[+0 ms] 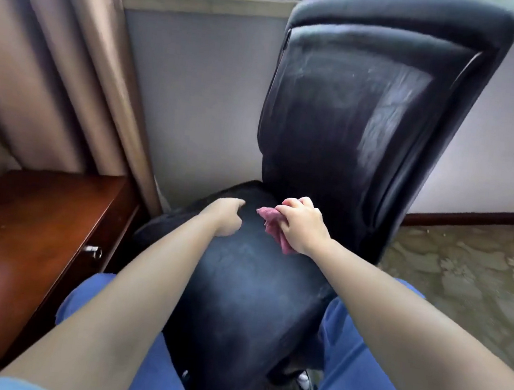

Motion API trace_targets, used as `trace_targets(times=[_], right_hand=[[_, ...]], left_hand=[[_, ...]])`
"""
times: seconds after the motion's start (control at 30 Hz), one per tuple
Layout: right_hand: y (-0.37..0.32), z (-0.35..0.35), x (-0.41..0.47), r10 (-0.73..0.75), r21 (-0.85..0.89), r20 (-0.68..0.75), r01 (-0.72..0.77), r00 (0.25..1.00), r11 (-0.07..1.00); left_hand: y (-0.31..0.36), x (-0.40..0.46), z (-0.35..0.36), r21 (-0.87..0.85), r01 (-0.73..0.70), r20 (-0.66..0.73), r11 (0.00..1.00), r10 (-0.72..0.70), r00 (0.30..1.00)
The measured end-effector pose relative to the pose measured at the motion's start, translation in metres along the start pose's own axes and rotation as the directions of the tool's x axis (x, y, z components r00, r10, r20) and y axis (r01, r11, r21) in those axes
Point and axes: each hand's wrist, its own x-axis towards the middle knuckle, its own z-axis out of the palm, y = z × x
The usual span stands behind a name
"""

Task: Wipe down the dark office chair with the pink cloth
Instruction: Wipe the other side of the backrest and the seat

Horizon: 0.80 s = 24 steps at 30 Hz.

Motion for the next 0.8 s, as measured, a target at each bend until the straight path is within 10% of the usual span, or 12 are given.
trace_targets(times=[0.3, 0.8], right_hand=[[0.001, 0.094, -0.012, 0.113, -0.02, 0.162, -0.111, 0.98, 0.994], [0.026, 0.177, -0.036, 0.205, 0.118, 0.019, -0.206, 0.979, 0.971]], left_hand=[[-0.053, 0.023, 0.088, 0.309, -0.197, 0.371, 0.93, 0.073, 0.926], [-0.081, 0.056, 0.161, 0.398, -0.333, 0.296, 0.855, 0.224, 0.929]])
